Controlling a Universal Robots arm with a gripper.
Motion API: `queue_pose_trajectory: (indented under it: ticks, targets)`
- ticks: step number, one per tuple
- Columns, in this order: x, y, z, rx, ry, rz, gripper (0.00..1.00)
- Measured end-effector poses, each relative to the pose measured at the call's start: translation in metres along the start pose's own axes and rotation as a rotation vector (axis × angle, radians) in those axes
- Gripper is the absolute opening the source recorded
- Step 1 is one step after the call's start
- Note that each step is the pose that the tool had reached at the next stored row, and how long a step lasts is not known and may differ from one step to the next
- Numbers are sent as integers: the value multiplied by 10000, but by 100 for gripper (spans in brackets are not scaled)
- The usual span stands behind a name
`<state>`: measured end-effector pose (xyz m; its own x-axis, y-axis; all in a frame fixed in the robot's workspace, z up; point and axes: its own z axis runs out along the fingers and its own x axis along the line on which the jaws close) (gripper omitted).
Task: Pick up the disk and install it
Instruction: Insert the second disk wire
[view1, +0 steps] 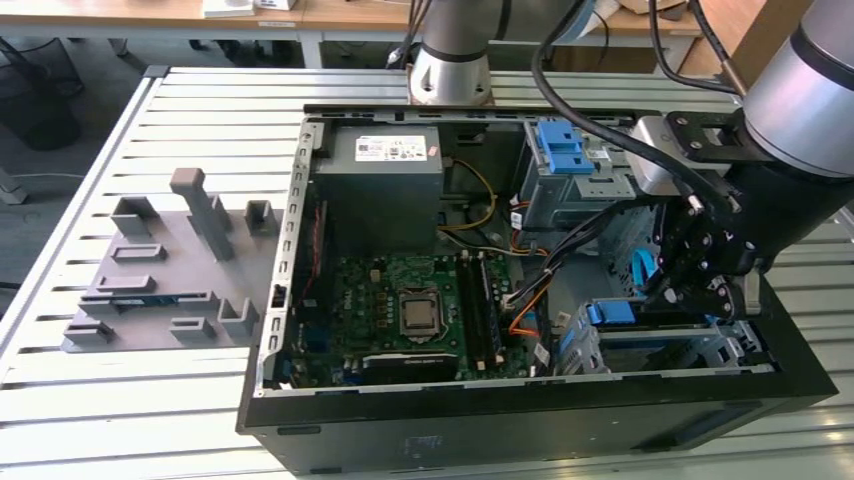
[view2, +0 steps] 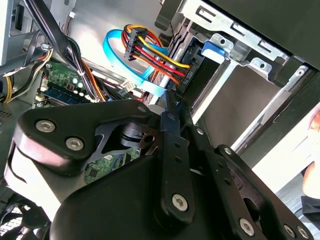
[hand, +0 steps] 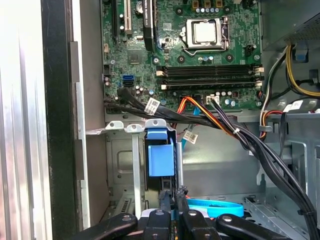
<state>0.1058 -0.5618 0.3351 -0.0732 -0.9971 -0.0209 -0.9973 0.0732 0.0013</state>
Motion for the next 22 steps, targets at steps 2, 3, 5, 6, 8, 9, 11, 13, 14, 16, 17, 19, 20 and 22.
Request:
queue_pose_trajectory:
  ticks: [2, 3, 5, 6, 8, 9, 11, 13, 14, 16, 17, 19, 20, 22]
  targets:
    - [0, 0, -9, -1, -3, 0, 16]
    - [-1, 0, -16, -1, 2, 0, 16]
    - [-1, 0, -19, -2, 0, 0, 16]
    - [-1, 0, -19, -2, -1, 0, 16]
    - [0, 0, -22, -4, -25, 0, 16]
    - [0, 0, -21, -6, -54, 0, 16]
    - [0, 0, -19, -8, -89, 0, 16]
    - [1, 0, -15, -9, -99, 0, 16]
    - [2, 0, -15, -9, -99, 0, 16]
    - [4, 0, -12, -9, -98, 0, 16]
    - [5, -1, -11, -9, -98, 0, 16]
    - [8, -1, -8, -9, -98, 0, 16]
    - [9, -1, -7, -9, -98, 0, 16]
    - [11, -1, -4, -9, -96, 0, 16]
